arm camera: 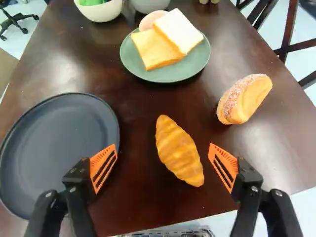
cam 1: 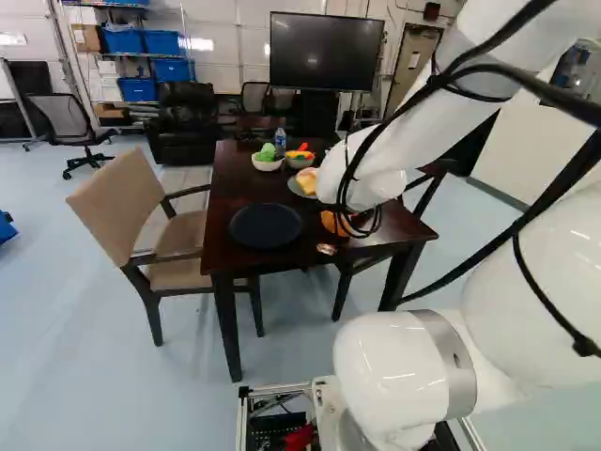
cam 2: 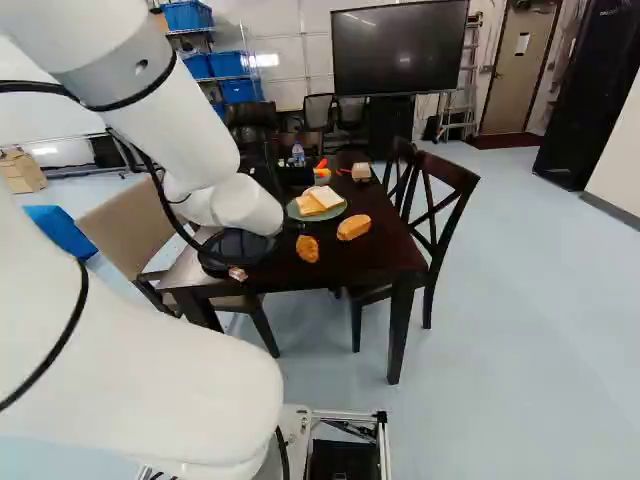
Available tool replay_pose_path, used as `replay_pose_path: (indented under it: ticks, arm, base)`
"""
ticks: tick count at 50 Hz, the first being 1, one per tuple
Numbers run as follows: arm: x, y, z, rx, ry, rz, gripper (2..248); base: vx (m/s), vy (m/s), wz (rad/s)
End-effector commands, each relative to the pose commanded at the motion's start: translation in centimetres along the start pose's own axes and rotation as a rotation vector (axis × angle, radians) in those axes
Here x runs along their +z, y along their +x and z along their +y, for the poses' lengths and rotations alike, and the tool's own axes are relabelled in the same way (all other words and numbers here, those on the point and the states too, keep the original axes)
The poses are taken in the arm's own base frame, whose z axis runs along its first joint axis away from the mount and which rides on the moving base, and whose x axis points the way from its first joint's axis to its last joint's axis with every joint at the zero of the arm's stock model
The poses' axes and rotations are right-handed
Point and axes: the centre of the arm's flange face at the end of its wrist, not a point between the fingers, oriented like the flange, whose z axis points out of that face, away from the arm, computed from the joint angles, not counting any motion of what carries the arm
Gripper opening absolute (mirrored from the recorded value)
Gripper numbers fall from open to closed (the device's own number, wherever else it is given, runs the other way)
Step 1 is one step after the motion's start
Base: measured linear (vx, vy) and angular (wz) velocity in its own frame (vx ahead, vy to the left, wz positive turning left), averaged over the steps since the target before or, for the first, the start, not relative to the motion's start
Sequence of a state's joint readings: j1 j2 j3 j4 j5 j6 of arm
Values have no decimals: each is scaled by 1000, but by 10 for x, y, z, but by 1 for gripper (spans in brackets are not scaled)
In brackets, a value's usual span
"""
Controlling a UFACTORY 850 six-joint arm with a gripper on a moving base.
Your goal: Move the croissant to the empty plate
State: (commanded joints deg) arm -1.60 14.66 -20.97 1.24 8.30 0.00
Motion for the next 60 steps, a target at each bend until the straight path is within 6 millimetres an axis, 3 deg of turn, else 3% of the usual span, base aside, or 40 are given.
replay_pose_path:
  ticks: [27, 60]
  arm:
    - [-11, 18, 19, 45, -36, -125, 247]
    - [-19, 56, 40, 94, -66, -263, 247]
  base:
    - [0, 0, 0]
    - [0, 0, 0]
